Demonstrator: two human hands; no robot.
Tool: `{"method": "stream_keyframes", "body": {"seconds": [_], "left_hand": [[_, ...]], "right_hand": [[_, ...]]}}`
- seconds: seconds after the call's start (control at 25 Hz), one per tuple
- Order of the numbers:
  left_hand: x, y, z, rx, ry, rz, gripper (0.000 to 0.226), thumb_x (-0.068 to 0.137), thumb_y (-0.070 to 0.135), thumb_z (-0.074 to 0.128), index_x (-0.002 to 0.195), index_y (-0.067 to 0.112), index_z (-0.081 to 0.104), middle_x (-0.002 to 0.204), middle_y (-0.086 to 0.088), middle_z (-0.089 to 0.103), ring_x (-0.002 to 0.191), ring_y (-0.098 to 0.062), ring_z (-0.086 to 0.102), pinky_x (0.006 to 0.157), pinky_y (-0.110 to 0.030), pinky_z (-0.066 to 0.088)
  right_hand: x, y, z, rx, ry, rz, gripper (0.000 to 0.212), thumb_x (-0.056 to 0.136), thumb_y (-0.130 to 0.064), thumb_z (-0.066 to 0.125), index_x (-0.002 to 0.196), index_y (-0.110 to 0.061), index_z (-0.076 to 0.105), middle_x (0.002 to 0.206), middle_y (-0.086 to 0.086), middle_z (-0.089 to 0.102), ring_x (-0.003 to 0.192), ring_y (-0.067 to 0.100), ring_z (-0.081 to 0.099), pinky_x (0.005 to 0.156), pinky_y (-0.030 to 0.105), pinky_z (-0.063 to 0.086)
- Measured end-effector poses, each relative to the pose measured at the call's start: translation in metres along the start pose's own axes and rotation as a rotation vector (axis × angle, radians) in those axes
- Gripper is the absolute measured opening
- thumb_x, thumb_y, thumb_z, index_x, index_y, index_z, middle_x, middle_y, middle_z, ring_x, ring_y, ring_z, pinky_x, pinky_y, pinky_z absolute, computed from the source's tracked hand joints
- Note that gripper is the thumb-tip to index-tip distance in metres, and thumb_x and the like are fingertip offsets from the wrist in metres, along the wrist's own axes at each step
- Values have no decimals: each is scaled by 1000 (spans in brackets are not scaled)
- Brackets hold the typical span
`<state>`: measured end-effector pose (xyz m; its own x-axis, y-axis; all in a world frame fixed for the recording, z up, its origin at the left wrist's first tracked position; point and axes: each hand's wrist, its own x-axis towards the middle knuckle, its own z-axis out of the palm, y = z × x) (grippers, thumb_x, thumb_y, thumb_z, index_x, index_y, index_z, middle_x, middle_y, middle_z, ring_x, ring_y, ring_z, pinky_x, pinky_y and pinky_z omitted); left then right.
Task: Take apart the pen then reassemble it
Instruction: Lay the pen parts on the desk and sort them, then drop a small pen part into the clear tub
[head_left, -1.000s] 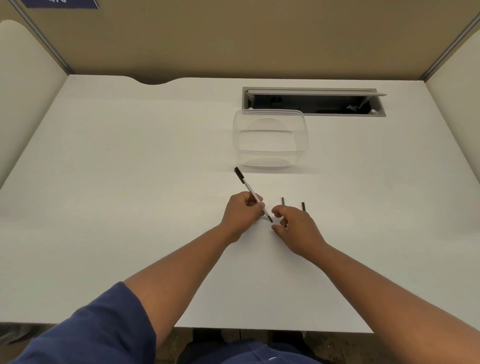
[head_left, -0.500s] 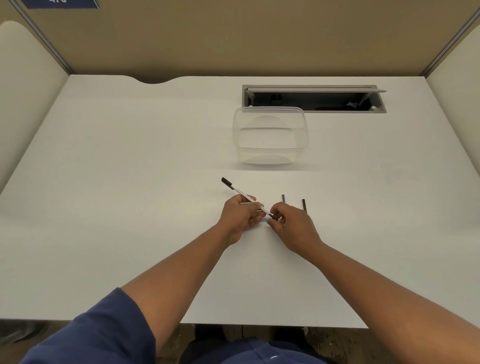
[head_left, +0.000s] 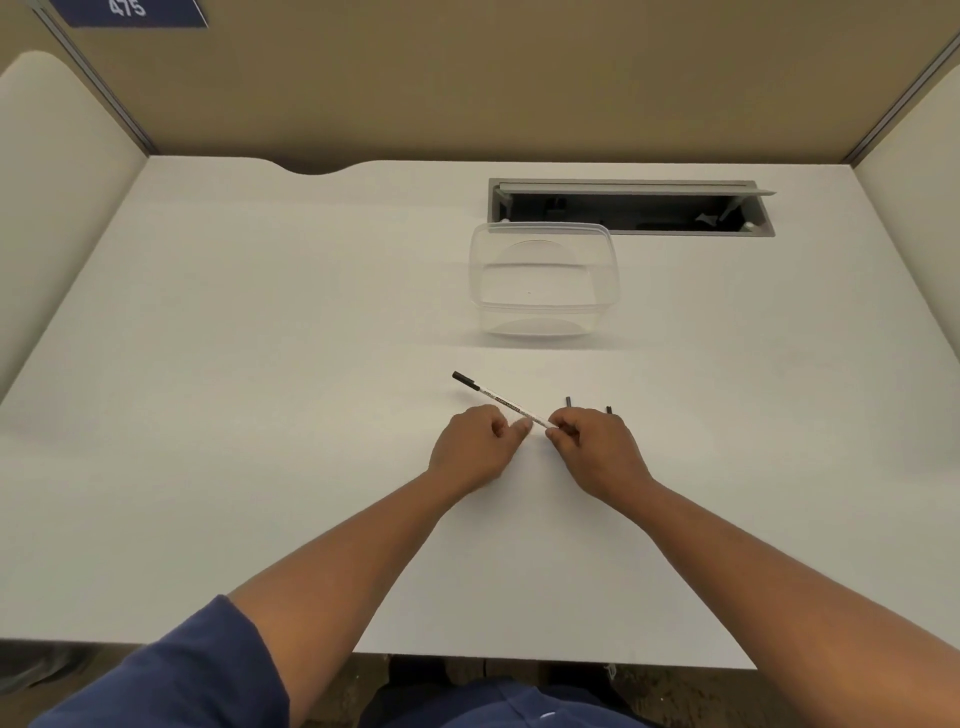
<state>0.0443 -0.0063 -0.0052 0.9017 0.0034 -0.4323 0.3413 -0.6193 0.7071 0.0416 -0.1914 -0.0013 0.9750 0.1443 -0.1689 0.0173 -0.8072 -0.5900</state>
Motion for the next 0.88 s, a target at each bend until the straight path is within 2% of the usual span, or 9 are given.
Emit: {"method": "stream_keyframes", "body": {"seconds": [0.12, 0.2, 0.28, 0.32, 0.4, 0.48, 0.56, 0.72, 0.88], "left_hand": [[0, -7, 1, 495, 285, 568, 25, 91, 45, 67, 100, 22, 65, 88, 6, 67, 79, -22, 63, 64, -34, 49], [8, -13, -1, 684, 345, 804, 35, 84, 40, 75, 113, 23, 68, 105, 3, 68, 94, -26, 62, 74, -38, 50], [15, -15, -2, 756, 273, 840, 39, 83, 38, 77, 118, 23, 68, 111, 3, 69, 104, -26, 61, 85, -42, 47], [17, -14, -2, 766, 237, 842, 34, 86, 34, 75, 117, 22, 68, 107, 3, 70, 103, -27, 62, 86, -43, 47], [19, -16, -2, 773, 202, 852, 20, 92, 23, 67, 112, 22, 69, 94, 4, 71, 91, -27, 64, 83, -42, 46], [19, -16, -3, 768, 197, 838, 18, 94, 17, 62, 108, 24, 70, 87, 4, 69, 82, -27, 62, 78, -40, 46], [20, -17, -5, 770, 186, 822, 17, 96, 18, 59, 109, 24, 69, 87, 3, 68, 80, -27, 60, 72, -38, 44], [22, -21, -10, 796, 166, 768, 19, 98, 16, 54, 108, 21, 68, 91, 1, 68, 80, -28, 58, 62, -33, 28], [22, -24, -14, 792, 125, 682, 19, 96, 11, 49, 103, 19, 65, 96, 2, 68, 84, -28, 59, 61, -33, 33]], "right_hand": [[0, -1, -3, -36, -19, -10, 15, 96, -25, 57, 84, -21, 66, 62, -7, 56, 62, 17, 52, 62, 37, 49], [0, -5, -4, -71, -38, -28, 20, 97, -25, 55, 79, -20, 61, 61, -5, 54, 61, 18, 50, 61, 39, 48], [0, -7, -6, -112, -62, -53, 26, 97, -24, 53, 72, -19, 54, 60, -4, 51, 61, 20, 49, 59, 42, 48], [1, -8, -7, -129, -75, -67, 28, 98, -24, 53, 70, -20, 50, 59, -4, 50, 62, 21, 50, 59, 43, 48], [2, -10, -9, -165, -99, -100, 28, 98, -24, 52, 70, -21, 50, 60, -4, 50, 64, 22, 50, 58, 43, 48], [2, -10, -13, -200, -118, -139, 21, 98, -23, 53, 79, -18, 60, 64, -3, 56, 67, 22, 51, 59, 42, 48], [2, -8, -16, -223, -131, -165, 18, 98, -23, 53, 86, -16, 64, 68, 0, 60, 69, 24, 51, 60, 41, 49], [3, 1, -20, -278, -137, -145, 21, 99, -26, 49, 86, -17, 64, 71, 2, 61, 74, 25, 53, 61, 41, 51], [-2, 7, -25, -314, -143, -76, 23, 99, -26, 44, 84, -20, 61, 78, -2, 62, 80, 23, 53, 61, 38, 50]]}}
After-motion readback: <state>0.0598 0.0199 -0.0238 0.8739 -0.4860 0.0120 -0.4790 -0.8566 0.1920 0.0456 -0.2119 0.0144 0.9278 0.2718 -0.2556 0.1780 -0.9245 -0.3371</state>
